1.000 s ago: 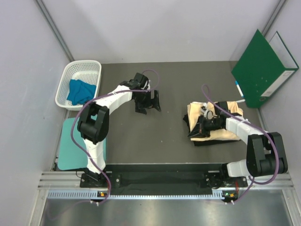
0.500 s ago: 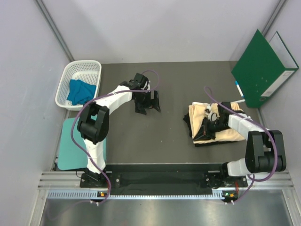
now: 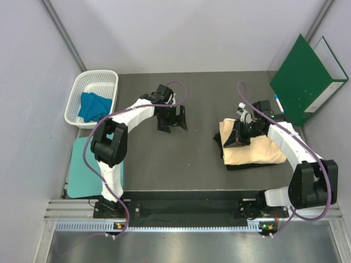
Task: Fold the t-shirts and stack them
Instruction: Smooth out wrinkles on the folded tshirt, then put the neatly folded tshirt into the corner of the board with the right arm
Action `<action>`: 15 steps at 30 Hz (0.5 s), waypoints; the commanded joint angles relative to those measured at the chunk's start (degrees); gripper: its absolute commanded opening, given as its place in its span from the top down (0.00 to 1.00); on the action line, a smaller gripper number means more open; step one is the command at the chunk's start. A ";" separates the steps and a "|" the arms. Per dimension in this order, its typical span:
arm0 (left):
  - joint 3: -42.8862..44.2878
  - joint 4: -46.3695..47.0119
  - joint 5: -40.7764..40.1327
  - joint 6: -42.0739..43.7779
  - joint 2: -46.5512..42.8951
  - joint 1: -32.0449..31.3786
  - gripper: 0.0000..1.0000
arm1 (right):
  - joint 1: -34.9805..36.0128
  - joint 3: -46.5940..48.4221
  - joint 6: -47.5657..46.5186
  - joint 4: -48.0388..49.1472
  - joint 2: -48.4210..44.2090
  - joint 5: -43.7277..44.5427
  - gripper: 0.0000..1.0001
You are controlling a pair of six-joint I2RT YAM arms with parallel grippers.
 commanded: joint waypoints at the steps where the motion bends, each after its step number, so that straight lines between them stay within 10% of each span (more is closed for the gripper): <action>1: 2.70 -0.79 -0.90 1.17 0.26 0.00 0.01 | 6.65 3.22 2.01 3.14 4.38 6.01 1.00; 15: 2.00 -2.46 -2.92 1.96 -2.11 3.69 0.01 | 21.62 35.03 -2.91 -7.04 37.60 31.24 1.00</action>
